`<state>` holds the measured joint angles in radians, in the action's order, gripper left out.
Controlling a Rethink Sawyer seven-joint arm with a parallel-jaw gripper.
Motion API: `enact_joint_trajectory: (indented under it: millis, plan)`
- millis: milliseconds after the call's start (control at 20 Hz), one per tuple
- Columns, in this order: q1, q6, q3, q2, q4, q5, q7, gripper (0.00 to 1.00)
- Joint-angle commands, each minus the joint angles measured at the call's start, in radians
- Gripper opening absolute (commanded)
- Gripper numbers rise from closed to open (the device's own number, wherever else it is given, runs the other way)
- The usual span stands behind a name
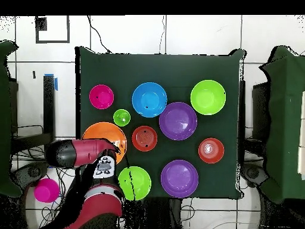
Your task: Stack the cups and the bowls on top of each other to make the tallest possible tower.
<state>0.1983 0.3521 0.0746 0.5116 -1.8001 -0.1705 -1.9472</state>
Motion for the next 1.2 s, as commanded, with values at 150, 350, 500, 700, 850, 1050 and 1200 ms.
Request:
enact_joint_trajectory:
  millis: [150,350,500,700,850,1050,1200]
  plan:
    - [0.014,-0.095,0.041,-0.056,0.077,0.031,-0.104,1.00]
    - [0.014,-0.058,0.024,-0.039,0.083,0.032,-0.094,1.00]
    - [0.008,-0.024,0.020,-0.029,0.085,0.032,-0.085,1.00]
    - [0.013,-0.011,0.003,-0.022,0.090,0.033,-0.087,1.00]
    - [0.026,-0.013,-0.015,-0.021,0.097,0.035,-0.092,1.00]
    - [0.035,0.005,-0.033,-0.017,0.101,0.042,-0.085,1.00]
    - [0.057,0.013,-0.066,-0.014,0.093,0.023,-0.121,0.00]
